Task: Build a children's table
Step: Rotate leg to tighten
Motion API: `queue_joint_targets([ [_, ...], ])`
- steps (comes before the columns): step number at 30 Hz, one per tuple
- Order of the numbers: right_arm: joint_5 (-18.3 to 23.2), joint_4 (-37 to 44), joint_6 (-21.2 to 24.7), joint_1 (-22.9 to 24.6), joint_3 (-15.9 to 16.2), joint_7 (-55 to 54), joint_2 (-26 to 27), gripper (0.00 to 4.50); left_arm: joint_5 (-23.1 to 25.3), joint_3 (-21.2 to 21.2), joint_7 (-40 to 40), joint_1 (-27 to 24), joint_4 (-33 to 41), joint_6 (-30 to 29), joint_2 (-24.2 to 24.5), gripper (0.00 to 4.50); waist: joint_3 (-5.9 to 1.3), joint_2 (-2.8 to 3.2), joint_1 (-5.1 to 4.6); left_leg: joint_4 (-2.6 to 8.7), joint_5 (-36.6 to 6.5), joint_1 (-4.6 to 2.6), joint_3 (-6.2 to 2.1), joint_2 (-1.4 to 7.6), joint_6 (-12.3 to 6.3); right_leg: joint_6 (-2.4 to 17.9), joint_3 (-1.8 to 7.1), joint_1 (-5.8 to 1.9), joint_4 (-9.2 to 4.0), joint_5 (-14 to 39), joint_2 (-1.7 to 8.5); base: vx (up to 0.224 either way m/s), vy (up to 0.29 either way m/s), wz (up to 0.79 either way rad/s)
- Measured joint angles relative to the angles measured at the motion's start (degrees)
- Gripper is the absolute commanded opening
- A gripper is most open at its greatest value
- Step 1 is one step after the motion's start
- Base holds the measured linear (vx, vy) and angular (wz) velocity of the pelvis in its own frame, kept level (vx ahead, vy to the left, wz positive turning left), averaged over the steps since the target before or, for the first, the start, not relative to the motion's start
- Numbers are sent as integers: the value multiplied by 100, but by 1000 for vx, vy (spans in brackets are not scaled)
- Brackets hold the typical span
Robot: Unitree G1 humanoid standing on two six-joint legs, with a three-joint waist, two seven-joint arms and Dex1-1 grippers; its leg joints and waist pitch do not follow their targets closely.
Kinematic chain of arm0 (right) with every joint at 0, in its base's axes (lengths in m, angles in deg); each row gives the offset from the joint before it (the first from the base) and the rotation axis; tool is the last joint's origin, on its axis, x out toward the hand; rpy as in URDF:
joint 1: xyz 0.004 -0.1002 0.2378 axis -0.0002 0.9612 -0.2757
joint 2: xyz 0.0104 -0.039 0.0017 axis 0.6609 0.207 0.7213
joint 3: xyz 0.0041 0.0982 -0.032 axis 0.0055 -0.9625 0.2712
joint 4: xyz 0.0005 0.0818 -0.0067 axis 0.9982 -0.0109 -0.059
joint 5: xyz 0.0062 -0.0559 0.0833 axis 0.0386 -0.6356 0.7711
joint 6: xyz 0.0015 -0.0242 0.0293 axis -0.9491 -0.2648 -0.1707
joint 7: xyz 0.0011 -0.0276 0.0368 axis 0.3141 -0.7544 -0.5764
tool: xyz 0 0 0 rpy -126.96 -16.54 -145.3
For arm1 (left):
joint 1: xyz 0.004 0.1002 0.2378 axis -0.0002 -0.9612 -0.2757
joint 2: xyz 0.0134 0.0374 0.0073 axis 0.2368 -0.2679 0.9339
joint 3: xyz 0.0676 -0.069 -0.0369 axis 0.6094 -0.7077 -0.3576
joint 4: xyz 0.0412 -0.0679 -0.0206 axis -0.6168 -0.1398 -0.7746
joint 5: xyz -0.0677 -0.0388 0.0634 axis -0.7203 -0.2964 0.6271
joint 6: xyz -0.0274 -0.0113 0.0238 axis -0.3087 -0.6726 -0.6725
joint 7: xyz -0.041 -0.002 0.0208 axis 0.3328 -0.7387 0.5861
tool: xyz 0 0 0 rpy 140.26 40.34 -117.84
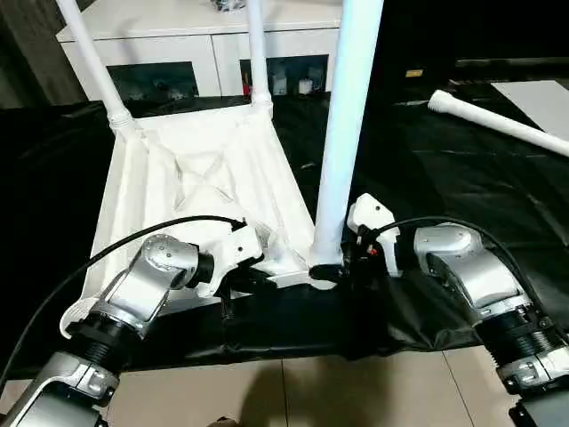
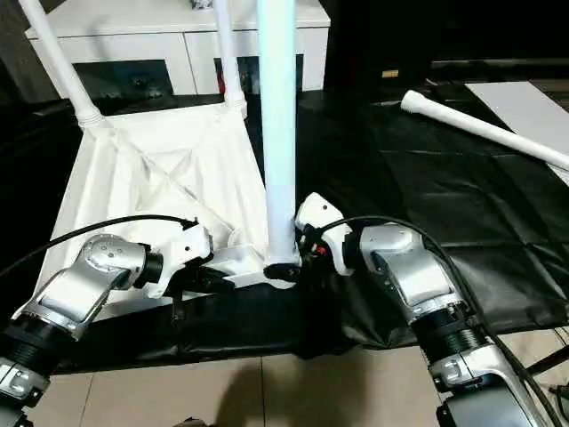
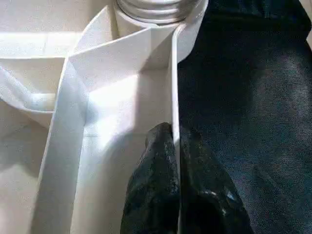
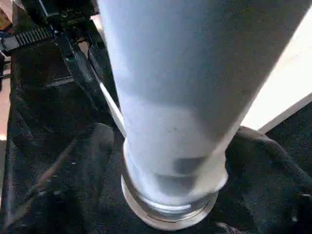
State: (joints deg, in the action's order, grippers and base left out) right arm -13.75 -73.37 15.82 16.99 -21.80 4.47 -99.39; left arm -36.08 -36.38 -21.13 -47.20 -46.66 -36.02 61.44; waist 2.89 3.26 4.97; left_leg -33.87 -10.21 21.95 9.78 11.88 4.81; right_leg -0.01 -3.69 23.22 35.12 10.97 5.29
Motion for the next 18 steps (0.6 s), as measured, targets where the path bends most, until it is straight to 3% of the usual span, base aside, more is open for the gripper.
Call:
queue_joint_targets([
  [10,-5,-68,-64,-1,1,-12,18,269,0,2,14,0,-1,-12,22,0,0,0,-5,-11,0,0,-1,1,-1,0,0,0,12,0,0,0,0,0],
  [15,-1,-224,-58,-2,-50,-140,159,264,0,-9,-31,-21,-1,-76,43,0,-1,-2,-19,-27,0,-1,-3,4,-1,0,0,0,24,0,-1,0,0,0],
  [18,5,-485,34,-2,-325,-726,567,263,13,-139,-428,-27,-99,-239,-148,0,-2,-1,-128,-42,1,-6,-4,6,0,3,3,-4,39,-6,-1,0,0,0],
])
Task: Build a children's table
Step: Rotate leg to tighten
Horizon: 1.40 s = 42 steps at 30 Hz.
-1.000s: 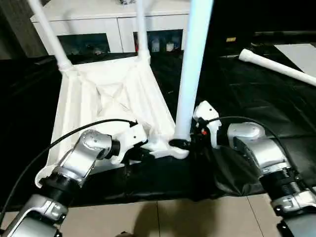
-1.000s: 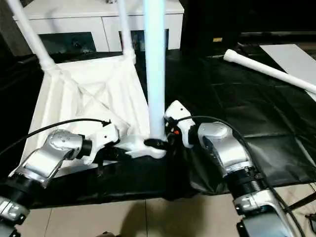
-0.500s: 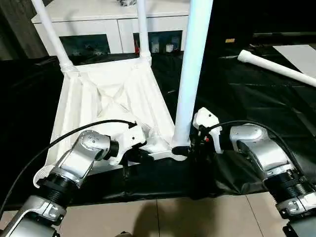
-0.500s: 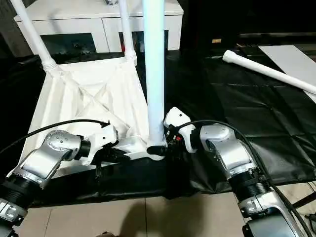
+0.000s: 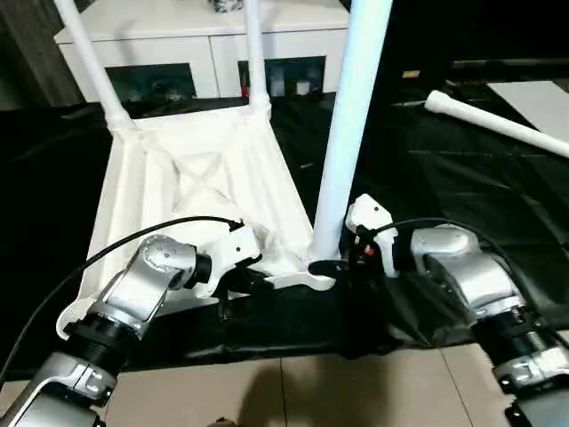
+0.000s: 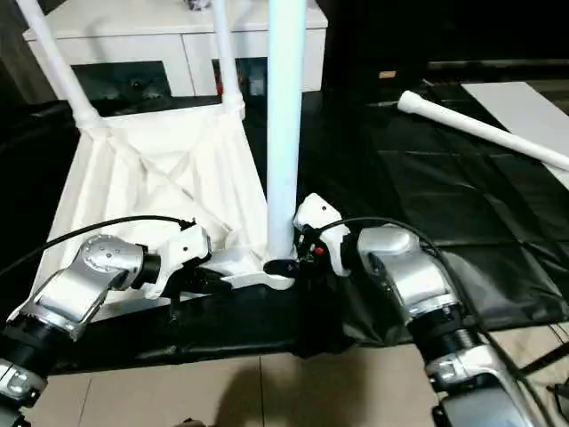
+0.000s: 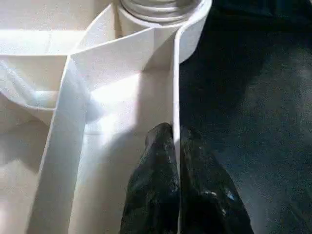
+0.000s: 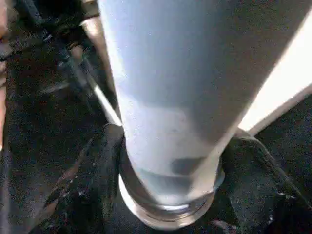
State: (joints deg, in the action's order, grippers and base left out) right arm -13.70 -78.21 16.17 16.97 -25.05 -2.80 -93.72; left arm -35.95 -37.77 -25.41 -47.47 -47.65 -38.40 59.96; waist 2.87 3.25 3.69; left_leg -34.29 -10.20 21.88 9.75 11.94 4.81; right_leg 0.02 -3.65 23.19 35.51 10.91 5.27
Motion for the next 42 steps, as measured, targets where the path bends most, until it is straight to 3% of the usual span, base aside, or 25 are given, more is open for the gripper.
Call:
queue_joint_targets([
  [5,-83,-328,172,-46,-405,-1419,552,263,161,-103,-922,300,-419,-421,-655,0,-7,12,-77,-8,1,-57,2,-7,2,3,19,-36,15,-5,2,0,0,0],
  [11,-340,-1141,321,-562,-1037,-3895,1531,263,261,-300,-2371,922,-1295,-927,-1606,0,-30,53,-171,-5,2,-72,-5,-11,6,-2,32,-42,13,-6,1,0,0,0],
  [16,-337,-1654,-51,-776,-1195,-4654,1862,263,340,-306,-2691,1027,-1539,-807,-1757,0,-54,82,-195,0,2,-75,-7,-12,5,-3,29,-49,5,-7,1,0,0,0],
  [18,-334,-1743,-204,-783,-1200,-4574,1872,263,355,-307,-2691,1030,-1548,-786,-1748,0,-55,83,-202,8,2,-73,-7,-11,5,-4,25,-49,-10,-8,0,0,0,0],
  [19,-333,-1777,-269,-782,-1242,-4471,1868,298,352,-307,-2690,1031,-1547,-784,-1744,0,-55,84,-205,11,2,-71,-7,-10,5,-3,22,-50,-19,-13,0,0,0,0],
  [21,-332,-1783,-315,-778,-1294,-4305,1849,298,338,-306,-2677,1030,-1543,-775,-1723,0,-54,83,-208,12,2,-68,-7,-10,5,-10,22,-48,-29,-29,0,0,0,0],
  [22,-287,-1771,-339,-778,-1345,-4172,1846,335,330,-306,-2673,1027,-1544,-750,-1687,0,-53,84,-215,13,2,-68,-6,-10,5,-11,22,-47,-30,-32,0,0,0,0],
  [23,-235,-1749,-347,-778,-1355,-4033,1844,335,325,-306,-2670,1019,-1548,-712,-1635,0,-53,84,-230,15,2,-69,-7,-9,5,-11,21,-41,-29,-33,0,0,0,0],
  [28,35,-1536,-331,-622,-1224,-3019,1549,380,278,-311,-2304,843,-1363,-442,-1267,0,-50,82,-238,32,2,-59,-8,-6,5,-12,-3,-21,-34,-38,-1,0,0,0],
  [34,66,-915,-323,-249,-716,-1302,640,380,-58,-316,-1155,294,-709,18,-627,0,-45,91,-146,51,0,-26,-2,-5,-1,-16,-10,4,-56,-33,-1,0,0,0],
  [42,41,-728,-493,-157,-335,-342,267,380,-259,-312,-463,52,-423,176,-470,0,-43,90,-10,28,8,16,12,-6,-11,-13,0,25,-47,-34,9,0,0,0],
])
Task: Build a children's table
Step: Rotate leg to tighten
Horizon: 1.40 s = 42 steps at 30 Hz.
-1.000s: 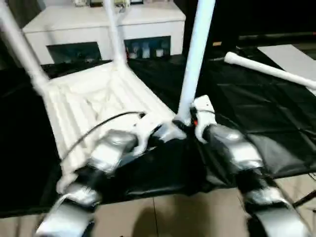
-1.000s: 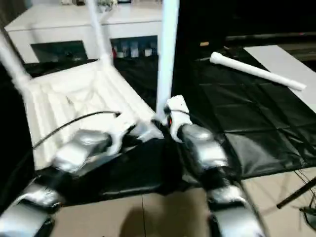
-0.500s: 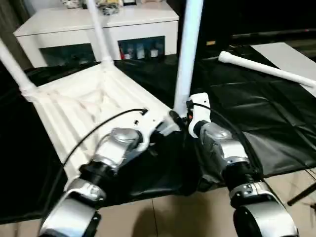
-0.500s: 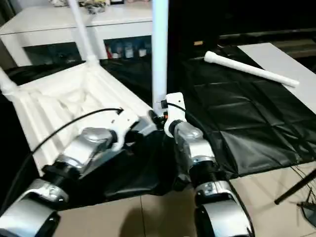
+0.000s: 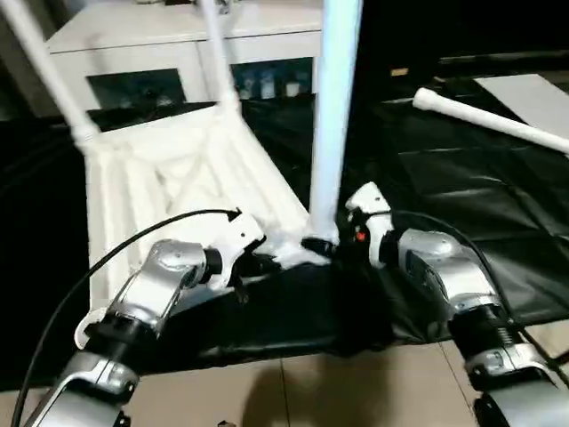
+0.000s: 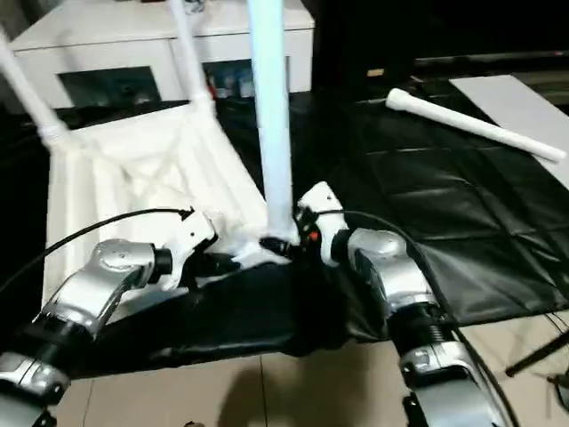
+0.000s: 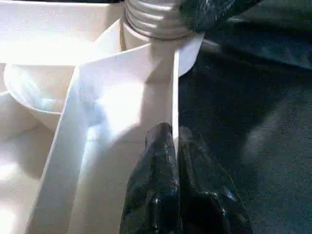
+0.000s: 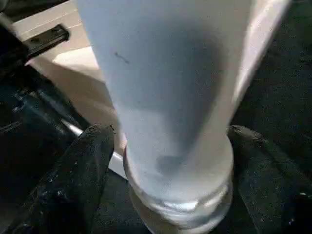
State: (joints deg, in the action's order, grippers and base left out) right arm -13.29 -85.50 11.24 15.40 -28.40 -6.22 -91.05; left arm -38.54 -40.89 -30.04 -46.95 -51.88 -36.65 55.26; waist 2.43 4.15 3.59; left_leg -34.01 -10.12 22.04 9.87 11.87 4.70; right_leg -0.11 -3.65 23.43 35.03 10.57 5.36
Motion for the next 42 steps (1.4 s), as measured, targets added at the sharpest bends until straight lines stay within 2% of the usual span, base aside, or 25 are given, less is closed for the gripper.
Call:
queue_joint_targets([
  [11,-75,30,-155,4,106,310,-151,380,-30,0,101,-33,1,40,43,0,0,0,7,-2,2,0,-1,1,-2,0,-1,0,5,0,0,0,0,0],
  [21,-117,-153,-343,-13,95,299,-132,287,-30,0,155,-58,1,55,73,0,0,0,1,-12,2,0,-2,1,-2,0,0,-1,15,0,0,0,0,0],
  [30,-158,-271,-471,-15,74,211,-36,269,-30,0,152,-67,-2,63,108,0,0,0,-21,-18,2,-1,-4,3,-2,0,-1,-1,23,0,-1,0,0,0],
  [33,-145,-431,-455,-15,-71,-211,182,268,17,-20,-70,-61,-41,61,40,0,-1,0,-41,-22,2,-7,-4,4,-1,3,1,-4,26,-2,-2,0,0,0],
  [35,-165,-532,-401,-23,-235,-823,409,268,156,-40,-448,61,-172,-3,-186,0,-2,1,-61,-27,3,-12,-4,2,0,9,3,-8,26,-9,-2,0,0,0],
  [42,-279,-960,-14,-399,-929,-3390,1293,267,247,-223,-2011,797,-962,-787,-1249,0,-11,15,-126,-34,3,-17,-7,-4,1,9,13,-22,14,-16,-1,0,0,0],
])
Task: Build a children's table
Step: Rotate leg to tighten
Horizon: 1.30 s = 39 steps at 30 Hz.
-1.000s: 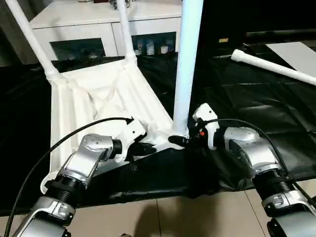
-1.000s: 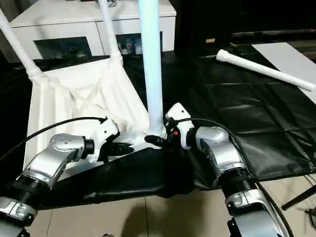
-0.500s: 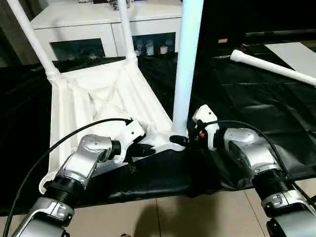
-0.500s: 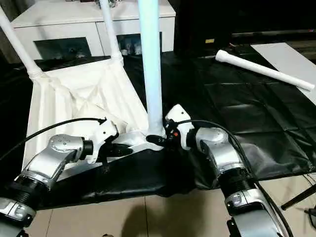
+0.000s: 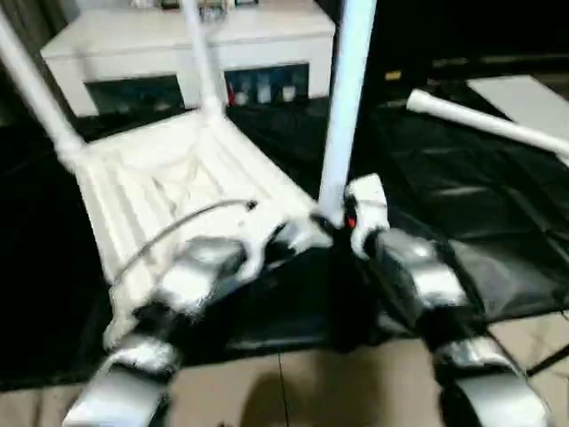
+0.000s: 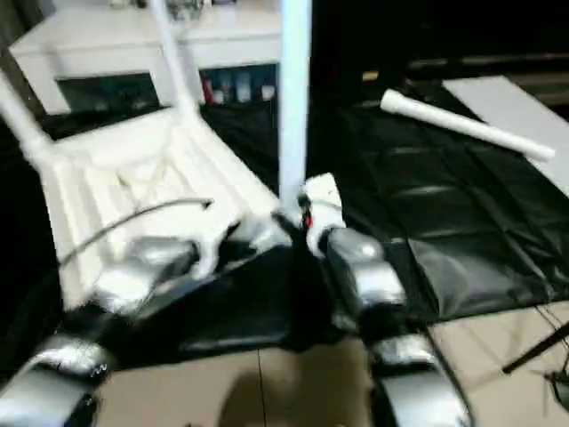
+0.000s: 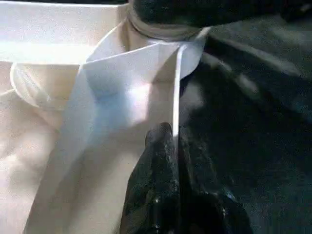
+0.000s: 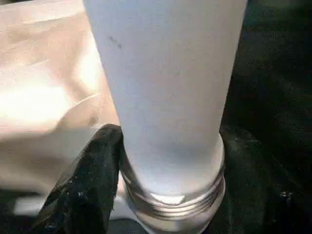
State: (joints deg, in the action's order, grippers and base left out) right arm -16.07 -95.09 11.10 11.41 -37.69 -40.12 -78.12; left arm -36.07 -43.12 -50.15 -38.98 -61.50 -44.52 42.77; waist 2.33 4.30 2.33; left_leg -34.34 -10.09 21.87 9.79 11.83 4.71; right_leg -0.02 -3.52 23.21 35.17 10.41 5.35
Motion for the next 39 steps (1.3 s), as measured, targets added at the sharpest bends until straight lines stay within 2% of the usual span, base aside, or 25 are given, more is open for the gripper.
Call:
queue_joint_targets([
  [1,9,-111,-2,-83,-108,-337,144,267,-10,-39,-148,76,-107,-50,-106,0,-7,10,-2,1,-1,-3,-1,0,0,-1,-1,-5,-3,1,0,0,0,0],
  [5,-75,-365,-221,-211,-158,-825,349,267,-1,-94,-293,191,-296,-20,-189,0,-15,21,-19,10,-1,4,-5,2,-1,-1,-13,-5,-17,1,-3,0,0,0],
  [7,-86,-384,-290,-197,-157,-780,345,323,5,-93,-293,194,-305,-3,-188,0,-15,21,-21,10,-1,6,-6,2,-1,-1,-13,-5,-16,1,-2,0,0,0],
  [9,-84,-330,-267,-172,-155,-628,333,339,4,-93,-288,191,-304,15,-147,0,-14,20,-25,9,-1,6,-6,2,-1,-1,-14,-5,-15,1,-2,0,0,0],
  [11,-114,-301,-261,-131,-34,-412,317,358,-3,-105,-274,179,-308,62,-21,0,-9,12,-83,10,-1,13,-10,4,-1,-3,-18,-3,-14,-4,-4,0,0,0],
  [17,-201,-141,-297,-1,419,814,-154,358,-68,-63,501,-112,145,85,504,0,-8,12,-99,14,-2,18,-10,8,-1,-4,-29,15,-17,-3,-9,0,0,0],
  [22,-80,404,-311,351,774,2318,-740,358,-255,94,1404,-501,735,78,1060,0,-6,12,-26,15,-6,24,-5,12,-7,-3,-28,16,-22,-2,-4,0,0,0],
  [27,-38,613,-448,394,1005,3178,-1067,358,-361,218,2081,-790,1235,-29,1456,0,-5,12,15,11,-4,21,-4,10,-5,-3,-22,15,-16,-2,-2,0,0,0],
  [31,-16,663,-552,395,1096,3583,-1135,358,-457,326,2380,-865,1412,-104,1524,0,-4,10,110,7,-3,23,-1,10,-5,-3,-18,13,-14,-2,-2,0,0,0],
  [38,32,840,-556,456,1151,4003,-1303,358,-509,346,2542,-911,1573,-209,1645,0,-3,8,134,7,-3,24,-1,10,-5,-3,-18,13,-14,-2,-2,0,0,0],
  [39,31,840,-562,462,1154,4031,-1312,344,-509,346,2545,-918,1573,-209,1646,0,-3,8,135,7,-3,24,-1,10,-5,-3,-18,13,-14,-2,-2,0,0,0],
])
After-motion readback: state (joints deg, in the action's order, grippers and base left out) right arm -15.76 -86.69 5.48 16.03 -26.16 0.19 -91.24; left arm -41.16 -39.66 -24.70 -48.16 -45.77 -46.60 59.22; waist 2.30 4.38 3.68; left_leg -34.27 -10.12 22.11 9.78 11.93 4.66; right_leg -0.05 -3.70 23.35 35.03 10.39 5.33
